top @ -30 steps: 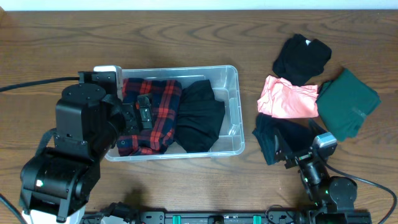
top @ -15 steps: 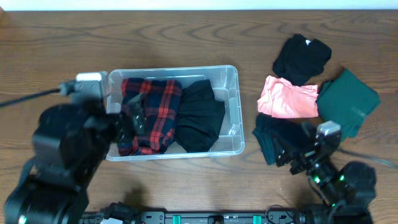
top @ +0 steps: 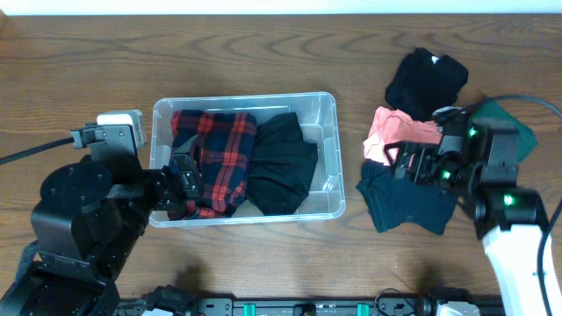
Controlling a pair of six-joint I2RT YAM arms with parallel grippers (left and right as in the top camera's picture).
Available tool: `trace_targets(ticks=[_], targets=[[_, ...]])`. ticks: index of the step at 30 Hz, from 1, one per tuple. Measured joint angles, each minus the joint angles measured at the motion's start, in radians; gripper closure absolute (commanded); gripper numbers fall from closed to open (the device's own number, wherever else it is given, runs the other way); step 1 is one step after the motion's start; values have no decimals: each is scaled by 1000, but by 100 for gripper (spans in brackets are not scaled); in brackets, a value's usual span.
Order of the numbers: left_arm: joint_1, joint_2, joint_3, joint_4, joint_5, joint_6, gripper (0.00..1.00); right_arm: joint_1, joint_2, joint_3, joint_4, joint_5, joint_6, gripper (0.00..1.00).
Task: Pack container
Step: 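Reach the right gripper to the dark green folded garment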
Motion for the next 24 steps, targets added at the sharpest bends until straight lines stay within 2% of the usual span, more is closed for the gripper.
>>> trace_targets(ticks=[4, 10, 14, 19, 24], targets=[[0, 0, 0, 0, 0, 0, 2, -176, 101, 24, 16, 17, 53, 1], [0, 0, 0, 0, 0, 0, 2, -512, 198, 45, 158, -61, 89, 1], [0, 0, 0, 0, 0, 0, 2, -651, 261, 47, 237, -102, 105, 1], [0, 0, 0, 0, 0, 0, 2, -772, 372, 48, 306, -125, 114, 1], [0, 0, 0, 0, 0, 0, 2, -820, 514, 48, 387, -130, 115, 1]])
